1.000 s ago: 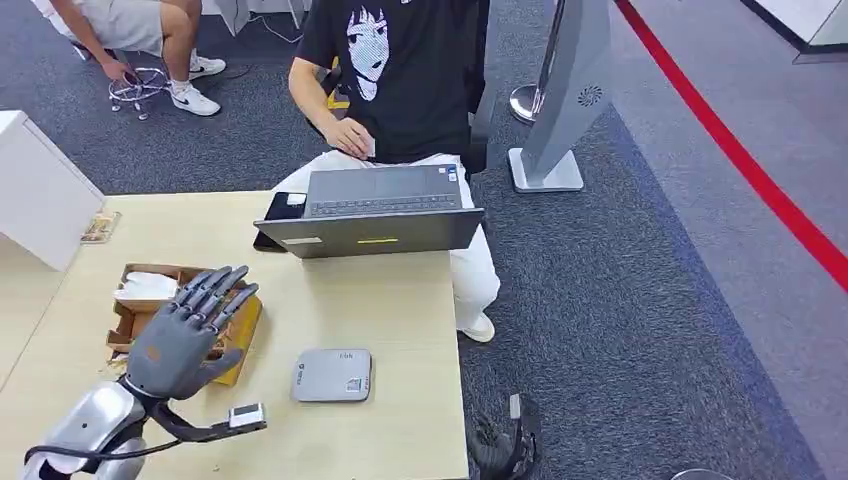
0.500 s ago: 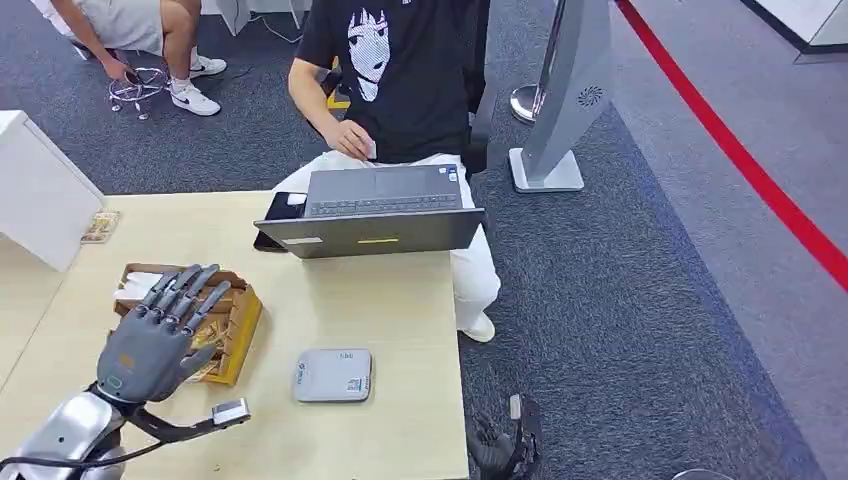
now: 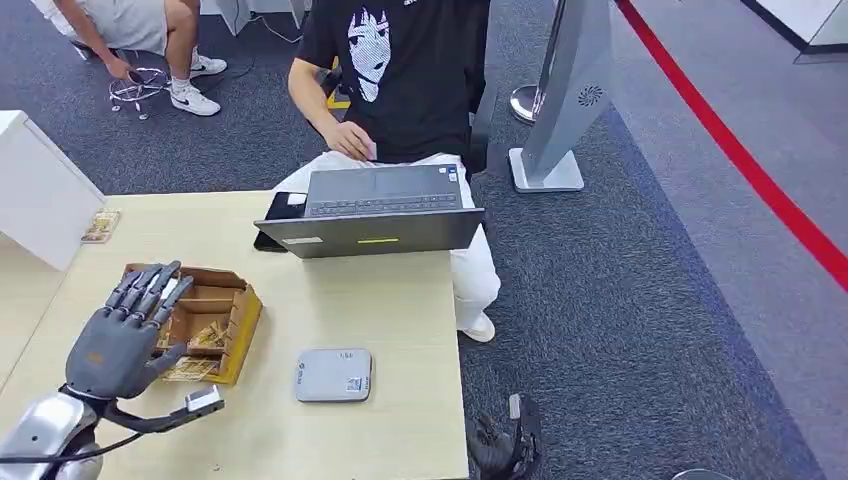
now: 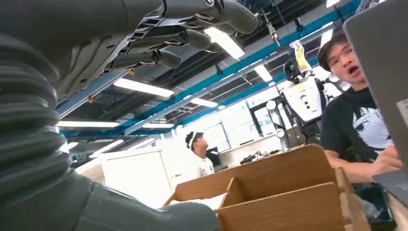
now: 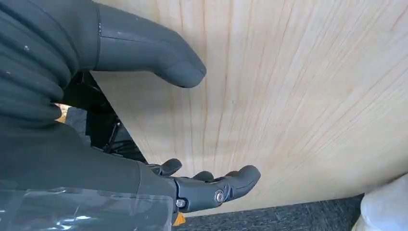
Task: Pass the card to the sensor for recognition and then transmit it.
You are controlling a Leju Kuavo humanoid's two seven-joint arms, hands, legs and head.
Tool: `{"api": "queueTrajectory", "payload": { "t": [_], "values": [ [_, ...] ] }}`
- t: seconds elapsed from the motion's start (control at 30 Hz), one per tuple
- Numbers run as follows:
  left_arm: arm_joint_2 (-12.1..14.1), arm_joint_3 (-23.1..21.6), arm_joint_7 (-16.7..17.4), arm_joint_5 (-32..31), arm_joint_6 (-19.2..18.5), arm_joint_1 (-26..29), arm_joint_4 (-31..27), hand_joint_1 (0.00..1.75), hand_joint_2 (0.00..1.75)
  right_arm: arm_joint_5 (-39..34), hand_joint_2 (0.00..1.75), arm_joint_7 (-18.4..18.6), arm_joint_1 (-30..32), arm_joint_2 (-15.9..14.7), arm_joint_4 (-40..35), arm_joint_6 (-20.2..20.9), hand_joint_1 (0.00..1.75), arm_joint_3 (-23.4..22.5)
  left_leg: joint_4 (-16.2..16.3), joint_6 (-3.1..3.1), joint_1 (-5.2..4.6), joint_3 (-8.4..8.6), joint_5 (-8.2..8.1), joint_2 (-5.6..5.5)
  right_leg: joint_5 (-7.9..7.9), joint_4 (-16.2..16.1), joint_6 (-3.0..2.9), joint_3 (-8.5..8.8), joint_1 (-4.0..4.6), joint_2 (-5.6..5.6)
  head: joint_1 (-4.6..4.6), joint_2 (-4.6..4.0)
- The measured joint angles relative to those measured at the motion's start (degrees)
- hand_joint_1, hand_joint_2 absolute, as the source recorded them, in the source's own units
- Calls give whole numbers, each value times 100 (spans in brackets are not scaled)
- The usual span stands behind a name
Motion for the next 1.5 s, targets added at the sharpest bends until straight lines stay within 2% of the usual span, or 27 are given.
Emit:
{"api": "queueTrajectory", "payload": {
  "t": [0.4,1.03,1.17,1.33,1.5],
  "values": [
    [-37,15,-162,85,-81,-43,129,0,175,39,175,2,0,0,-2,-4,0,17,0,0,0,0,0,0,0,0,0,0,0,1,-2,0],
    [-81,17,-181,85,-79,-45,173,0,175,57,175,2,0,0,-11,-13,0,20,0,0,0,0,0,0,0,0,0,0,0,1,-2,0],
    [-133,15,-418,160,64,-25,168,0,175,59,175,2,0,0,-13,-22,0,22,0,0,0,0,0,1,0,0,0,0,0,1,0,0],
    [-346,-15,-660,197,426,134,-167,0,175,57,175,4,-3,0,-13,-105,0,37,1,0,0,-1,0,0,0,-2,0,0,-1,0,-2,0],
    [-444,-203,-651,208,330,206,-573,0,175,48,175,-2,-3,0,-13,-131,0,50,0,0,0,0,0,0,0,-1,0,0,-1,0,0,0]
  ]
}}
